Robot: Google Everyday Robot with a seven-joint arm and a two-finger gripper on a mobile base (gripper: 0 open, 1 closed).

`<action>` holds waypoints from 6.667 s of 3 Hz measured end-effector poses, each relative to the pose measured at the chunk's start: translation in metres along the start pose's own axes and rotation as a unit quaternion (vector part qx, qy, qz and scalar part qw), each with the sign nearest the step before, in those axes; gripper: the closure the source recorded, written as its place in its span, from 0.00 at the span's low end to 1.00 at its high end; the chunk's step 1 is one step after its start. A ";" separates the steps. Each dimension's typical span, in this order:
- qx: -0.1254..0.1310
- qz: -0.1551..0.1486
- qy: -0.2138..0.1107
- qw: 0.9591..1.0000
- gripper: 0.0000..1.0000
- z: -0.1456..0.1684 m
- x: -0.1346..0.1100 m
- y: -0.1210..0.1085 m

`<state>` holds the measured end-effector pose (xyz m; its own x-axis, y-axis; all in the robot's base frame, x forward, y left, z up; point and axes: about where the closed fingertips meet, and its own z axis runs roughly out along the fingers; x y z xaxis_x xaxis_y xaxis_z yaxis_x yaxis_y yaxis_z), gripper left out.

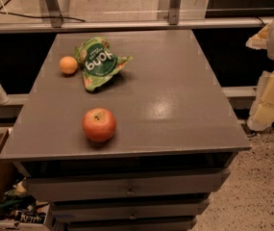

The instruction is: Pick green rice chip bag

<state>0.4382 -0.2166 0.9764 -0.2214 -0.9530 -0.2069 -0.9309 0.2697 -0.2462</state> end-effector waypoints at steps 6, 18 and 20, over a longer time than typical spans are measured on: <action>0.026 -0.079 -0.221 0.972 0.00 0.067 -0.150 -0.057; -0.023 0.056 -0.361 0.931 0.00 0.245 -0.337 -0.144; -0.027 0.058 -0.365 0.929 0.38 0.253 -0.345 -0.142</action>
Offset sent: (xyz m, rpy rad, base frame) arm 0.0378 0.0098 0.0126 0.0467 -0.1071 0.0863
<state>0.7197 0.1088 0.8431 -0.0837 -0.5653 -0.8206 -0.9305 0.3390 -0.1386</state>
